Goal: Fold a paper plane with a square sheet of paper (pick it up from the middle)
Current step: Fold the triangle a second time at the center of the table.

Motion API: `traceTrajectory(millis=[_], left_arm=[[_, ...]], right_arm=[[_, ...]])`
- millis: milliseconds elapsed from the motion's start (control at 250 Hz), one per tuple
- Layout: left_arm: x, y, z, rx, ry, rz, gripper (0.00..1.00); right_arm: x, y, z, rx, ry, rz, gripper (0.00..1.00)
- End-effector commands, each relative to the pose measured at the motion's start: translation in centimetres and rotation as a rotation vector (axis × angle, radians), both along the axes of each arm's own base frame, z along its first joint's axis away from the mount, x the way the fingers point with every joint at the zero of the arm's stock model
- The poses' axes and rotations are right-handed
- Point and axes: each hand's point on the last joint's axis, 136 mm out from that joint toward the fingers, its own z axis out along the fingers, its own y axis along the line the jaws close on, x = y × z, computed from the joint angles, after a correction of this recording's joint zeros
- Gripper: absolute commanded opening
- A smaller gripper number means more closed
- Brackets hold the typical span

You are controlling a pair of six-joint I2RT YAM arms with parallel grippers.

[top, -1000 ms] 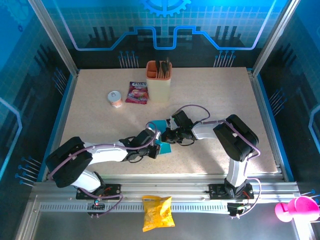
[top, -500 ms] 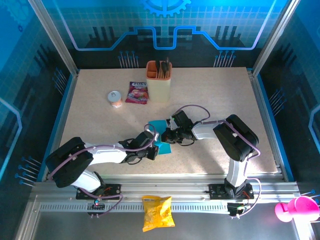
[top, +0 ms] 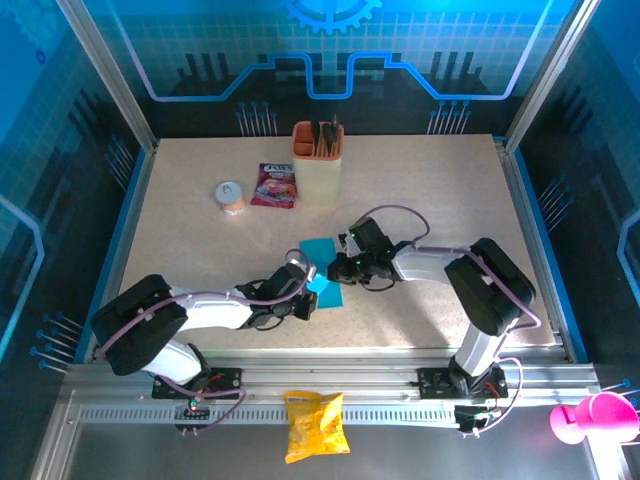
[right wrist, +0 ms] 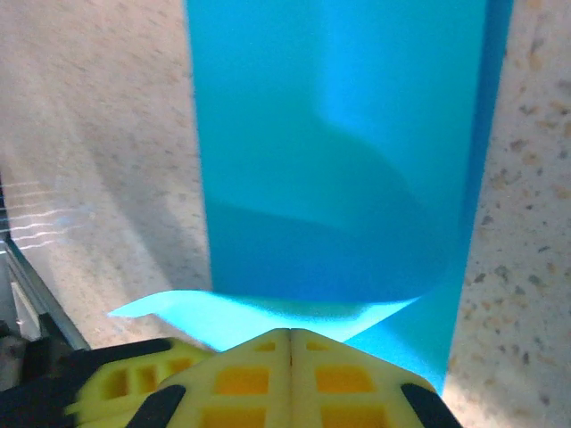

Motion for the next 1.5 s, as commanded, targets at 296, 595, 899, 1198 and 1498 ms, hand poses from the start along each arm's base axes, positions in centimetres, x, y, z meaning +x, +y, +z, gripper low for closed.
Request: traceTrajectory(millis=[296,595,899,1198,1498], left_arm=[[-1.9,1.7,-2.3,0.064,0.077,0.007,0.0],[-1.9,1.7,-2.5,0.068,0.081,0.0,0.0],[-2.6,1.6,-3.5,0.077,0.113,-0.026,0.0],[-3.0,1.8,-4.2,0.082,0.135,-0.035,0.0],[-3.3,1.8,-4.4,0.082,0.144,-0.042,0.0]], right_arm=[[-2.5,2.7,0.0,-0.029,-0.013,0.056,0.0],[-3.3,4.3,-2.7,-0.059,0.033,0.072,0.0],[-1.5,1.9,-4.6,-0.091,0.08,-0.005,0.0],[0.6,0.1,-4.8,-0.105,0.087,-0.037,0.0],[3.0,-1.8,-5.1,-0.128,0.09,-0.077,0.0]])
